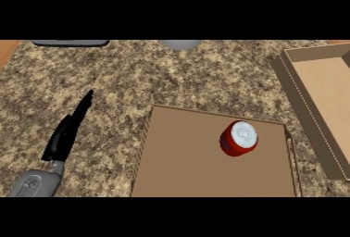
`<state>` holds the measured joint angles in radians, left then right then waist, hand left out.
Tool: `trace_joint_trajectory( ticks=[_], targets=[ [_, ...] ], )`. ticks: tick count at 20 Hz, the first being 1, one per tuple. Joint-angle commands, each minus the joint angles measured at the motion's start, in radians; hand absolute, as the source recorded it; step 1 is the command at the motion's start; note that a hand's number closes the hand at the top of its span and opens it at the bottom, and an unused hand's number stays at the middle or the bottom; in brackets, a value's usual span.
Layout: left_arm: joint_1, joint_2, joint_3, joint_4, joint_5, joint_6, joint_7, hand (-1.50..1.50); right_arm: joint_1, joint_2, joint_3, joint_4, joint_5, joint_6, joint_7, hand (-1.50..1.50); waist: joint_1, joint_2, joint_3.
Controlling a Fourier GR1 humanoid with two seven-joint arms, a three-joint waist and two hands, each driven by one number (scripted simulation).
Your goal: Pick the can from the tray and place it in the cardboard box
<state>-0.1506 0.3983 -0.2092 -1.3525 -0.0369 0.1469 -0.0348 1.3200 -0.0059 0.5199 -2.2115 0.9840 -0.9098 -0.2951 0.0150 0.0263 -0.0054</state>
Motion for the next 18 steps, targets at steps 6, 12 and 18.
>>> trace_joint_trajectory(
  ticks=[6, 12, 18],
  targets=[
    [-0.031, -0.018, -0.002, 0.012, -0.007, -0.021, 0.027, 0.00, -0.118, 0.006, 0.112, -0.076, 0.343, 0.207, 0.444, -1.50, 0.007, -0.005, 0.003],
    [0.009, -0.013, 0.022, 0.025, -0.008, -0.028, -0.004, 0.00, -0.484, 0.006, 0.067, -0.001, 0.508, 0.355, 0.754, -1.50, 0.004, -0.015, 0.004],
    [0.038, 0.003, 0.043, -0.020, -0.003, -0.064, -0.002, 0.00, -0.798, 0.006, 0.102, 0.080, 0.673, 0.470, 1.011, -1.50, -0.004, -0.024, 0.005]
  ],
)
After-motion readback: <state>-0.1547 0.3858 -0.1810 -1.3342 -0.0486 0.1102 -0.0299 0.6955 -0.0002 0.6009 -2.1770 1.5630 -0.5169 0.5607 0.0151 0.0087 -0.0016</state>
